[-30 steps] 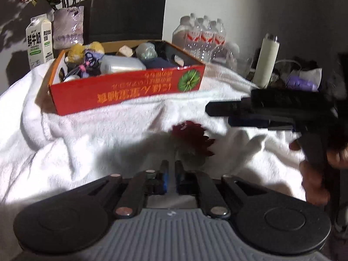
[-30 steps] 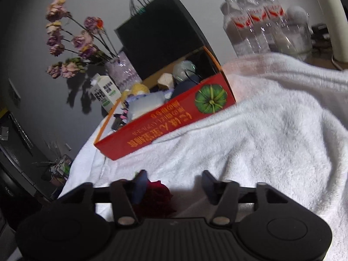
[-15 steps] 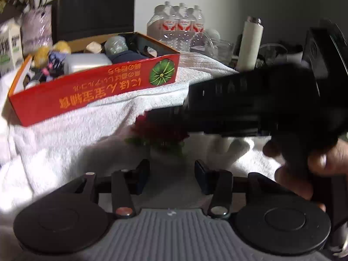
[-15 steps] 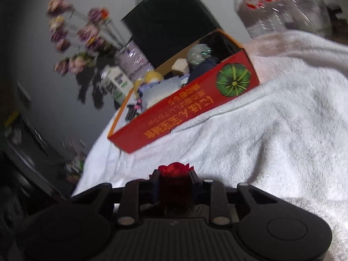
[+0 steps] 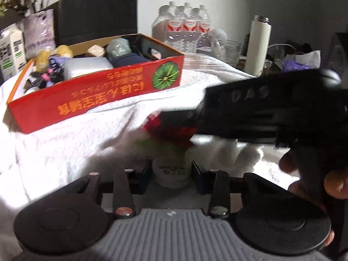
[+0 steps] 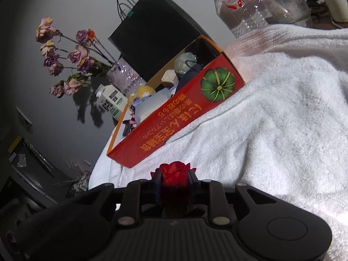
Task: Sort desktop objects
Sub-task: 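Grasp the round grey tin with the left tool while the right tool holds the rose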
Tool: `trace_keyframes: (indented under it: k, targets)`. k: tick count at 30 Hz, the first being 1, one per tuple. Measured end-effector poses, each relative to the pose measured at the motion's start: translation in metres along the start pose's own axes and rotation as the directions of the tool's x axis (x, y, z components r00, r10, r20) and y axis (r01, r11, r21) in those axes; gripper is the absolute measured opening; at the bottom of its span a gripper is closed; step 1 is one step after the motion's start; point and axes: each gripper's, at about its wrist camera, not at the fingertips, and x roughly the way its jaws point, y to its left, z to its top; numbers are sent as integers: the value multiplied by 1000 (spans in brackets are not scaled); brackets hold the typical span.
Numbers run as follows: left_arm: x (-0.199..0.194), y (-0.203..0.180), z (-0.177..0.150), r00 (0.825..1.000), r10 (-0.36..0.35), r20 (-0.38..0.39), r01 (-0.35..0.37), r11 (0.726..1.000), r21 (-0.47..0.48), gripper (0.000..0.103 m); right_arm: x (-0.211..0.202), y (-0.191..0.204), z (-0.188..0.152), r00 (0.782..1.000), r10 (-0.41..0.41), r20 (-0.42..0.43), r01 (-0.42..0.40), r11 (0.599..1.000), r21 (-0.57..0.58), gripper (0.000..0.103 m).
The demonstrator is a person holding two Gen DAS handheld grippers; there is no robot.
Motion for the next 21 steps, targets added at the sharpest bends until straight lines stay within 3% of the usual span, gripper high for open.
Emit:
trace_keyframes:
  k: [4, 10, 15, 19, 21]
  targets:
    - [-19, 2, -5, 999, 37, 21, -36, 999, -37, 40, -19, 9, 4, 993, -1, 117, 8, 998, -57, 22]
    - [-79, 32, -13, 983, 151, 108, -128, 973, -191, 40, -46, 37, -7, 978, -126, 165, 170, 944, -284, 22]
    - [-112, 49, -26, 972, 206, 115, -164, 940, -299, 40, -69, 46, -29, 980, -161, 116, 191, 925, -327, 22]
    - [-127, 57, -35, 973, 206, 106, -158, 926, -344, 40, -94, 62, -57, 989, -134, 64, 149, 915, -375, 22]
    - [-129, 59, -40, 975, 200, 99, -155, 926, -343, 40, -99, 70, -74, 986, -156, 56, 165, 890, -424, 24]
